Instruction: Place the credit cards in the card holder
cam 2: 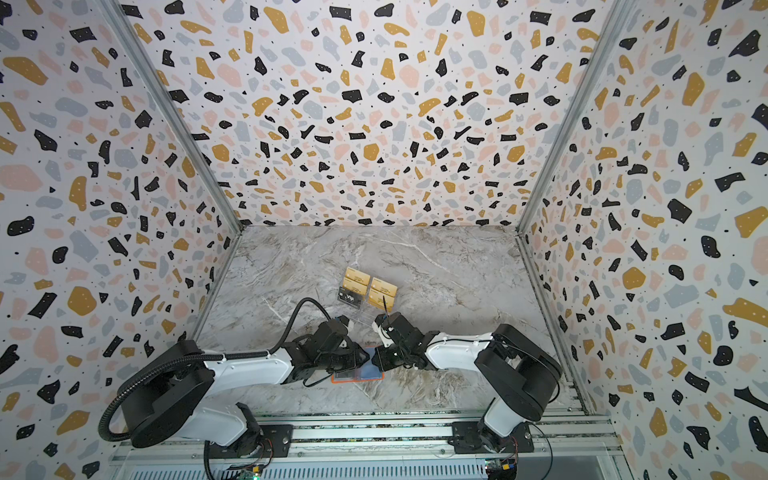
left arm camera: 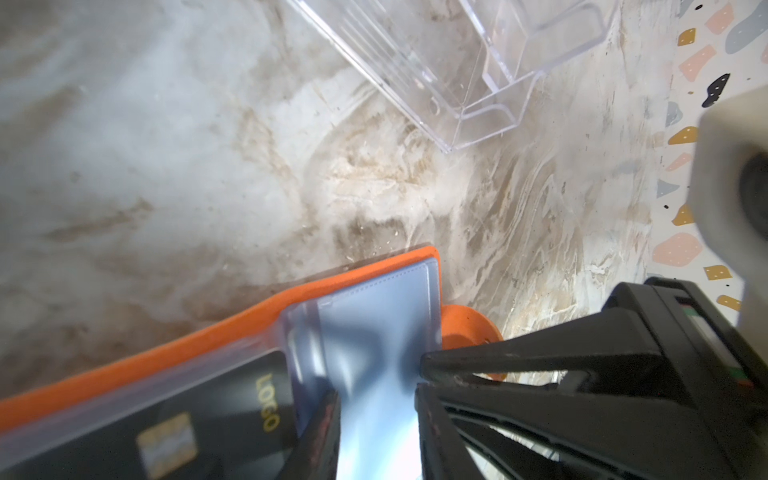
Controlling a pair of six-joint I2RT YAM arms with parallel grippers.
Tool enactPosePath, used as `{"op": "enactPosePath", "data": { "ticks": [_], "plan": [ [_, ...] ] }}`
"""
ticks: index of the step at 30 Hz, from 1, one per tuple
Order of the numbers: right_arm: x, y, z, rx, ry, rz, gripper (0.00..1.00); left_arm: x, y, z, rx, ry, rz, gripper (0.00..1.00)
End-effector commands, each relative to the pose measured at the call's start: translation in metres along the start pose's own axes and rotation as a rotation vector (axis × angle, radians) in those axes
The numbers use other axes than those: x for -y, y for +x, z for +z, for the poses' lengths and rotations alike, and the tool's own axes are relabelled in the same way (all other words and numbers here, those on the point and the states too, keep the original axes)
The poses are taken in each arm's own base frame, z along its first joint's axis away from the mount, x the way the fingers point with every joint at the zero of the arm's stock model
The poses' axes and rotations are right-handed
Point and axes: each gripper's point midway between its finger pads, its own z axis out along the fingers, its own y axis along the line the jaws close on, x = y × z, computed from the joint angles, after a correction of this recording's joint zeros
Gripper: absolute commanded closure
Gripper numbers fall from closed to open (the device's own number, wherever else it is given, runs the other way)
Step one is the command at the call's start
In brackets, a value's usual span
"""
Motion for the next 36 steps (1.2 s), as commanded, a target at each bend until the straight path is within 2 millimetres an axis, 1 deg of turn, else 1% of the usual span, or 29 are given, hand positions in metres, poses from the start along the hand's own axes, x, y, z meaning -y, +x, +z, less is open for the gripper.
{"op": "enactPosePath", "data": {
  "ticks": [1,7,14,18,21,23,31,36],
  "plan": [
    [0.006,0.006,0.001,-0.016,0.018,0.012,0.85,0.004,0.006,-0.001,-0.017,0.044,-0.022,0.65],
    [0.007,0.007,0.003,-0.023,0.016,0.015,0.85,0.014,0.006,-0.004,-0.006,0.132,-0.042,0.65],
    [0.006,0.007,0.003,-0.022,0.015,0.017,0.85,0.013,0.008,-0.006,0.002,0.166,-0.049,0.65],
    [0.006,0.006,0.003,-0.022,0.014,0.018,0.85,0.014,0.003,-0.009,0.023,0.216,-0.066,0.65],
    [0.006,0.007,0.002,-0.023,0.014,0.019,0.85,0.012,0.000,-0.009,0.030,0.220,-0.052,0.65],
    [0.006,0.007,0.002,-0.022,0.014,0.020,0.85,0.014,0.000,-0.009,0.026,0.238,-0.037,0.65],
    [0.006,0.007,0.002,-0.024,0.014,0.026,0.85,0.015,-0.002,-0.005,0.021,0.267,-0.015,0.65],
    [0.006,0.007,0.001,-0.024,0.018,0.028,0.85,0.013,-0.007,-0.004,0.032,0.269,-0.013,0.64]
  ]
}}
